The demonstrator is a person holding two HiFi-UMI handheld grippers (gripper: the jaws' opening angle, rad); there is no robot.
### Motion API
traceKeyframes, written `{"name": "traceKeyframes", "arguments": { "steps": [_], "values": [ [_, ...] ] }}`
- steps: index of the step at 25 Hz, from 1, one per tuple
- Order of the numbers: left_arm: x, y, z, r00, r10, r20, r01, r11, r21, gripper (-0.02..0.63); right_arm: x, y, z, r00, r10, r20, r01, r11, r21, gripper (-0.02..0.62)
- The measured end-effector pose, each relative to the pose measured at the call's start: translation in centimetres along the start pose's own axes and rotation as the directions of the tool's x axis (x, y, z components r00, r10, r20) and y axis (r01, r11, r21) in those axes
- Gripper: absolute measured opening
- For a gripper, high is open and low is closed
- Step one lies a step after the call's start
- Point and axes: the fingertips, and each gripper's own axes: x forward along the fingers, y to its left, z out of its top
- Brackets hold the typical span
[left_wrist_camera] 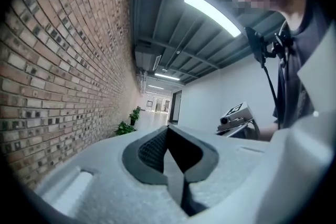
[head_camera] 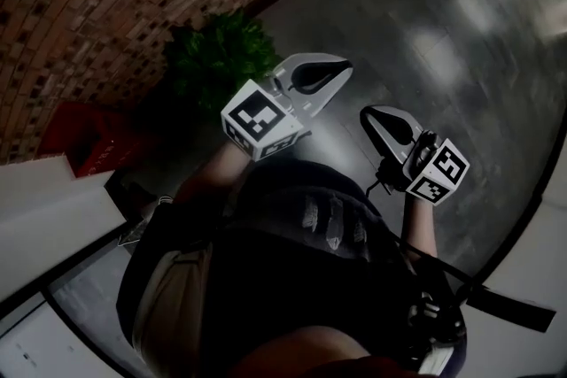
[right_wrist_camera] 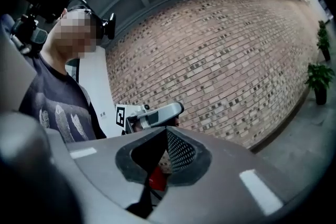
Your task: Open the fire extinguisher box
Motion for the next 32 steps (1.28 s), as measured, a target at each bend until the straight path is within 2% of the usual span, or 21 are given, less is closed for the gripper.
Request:
{"name": "traceKeyframes", "arguments": {
  "steps": [4,9,16,20,24,28,32],
  "values": [
    [-1.0,4.9,-0.1,0.999,0.035,-0.011,-0.035,0.999,-0.01,0.003,4.1,-2.1,1.5,0.999,0.043,0.014,-0.044,0.998,0.047,0.002],
    [-1.8,7.6,-0.1,0.998,0.055,-0.039,-0.053,0.998,0.03,0.003,7.5,-3.8,2.2,0.996,0.094,-0.006,-0.093,0.993,0.066,0.002],
    [-3.7,12.5,-0.7,0.981,0.18,-0.071,-0.179,0.983,0.032,0.003,12.5,-6.6,2.5,0.983,0.177,-0.051,-0.174,0.982,0.069,0.002],
    [-4.1,15.7,-0.6,0.956,0.28,-0.087,-0.276,0.96,0.052,0.003,15.0,-8.6,2.4,0.96,0.266,-0.086,-0.258,0.962,0.092,0.002],
    [-1.4,18.5,-0.7,0.929,0.347,-0.128,-0.34,0.938,0.069,0.003,15.7,-12.6,4.5,0.943,0.328,-0.057,-0.316,0.937,0.151,0.002],
    [2.5,20.8,-0.3,0.924,0.352,-0.15,-0.346,0.936,0.066,0.003,15.9,-17.1,7.3,0.936,0.35,-0.03,-0.34,0.924,0.172,0.002],
    [5.8,22.7,0.2,0.916,0.371,-0.155,-0.367,0.929,0.056,0.003,15.7,-20.9,8.5,0.929,0.368,-0.038,-0.353,0.914,0.202,0.002]
  ]
}}
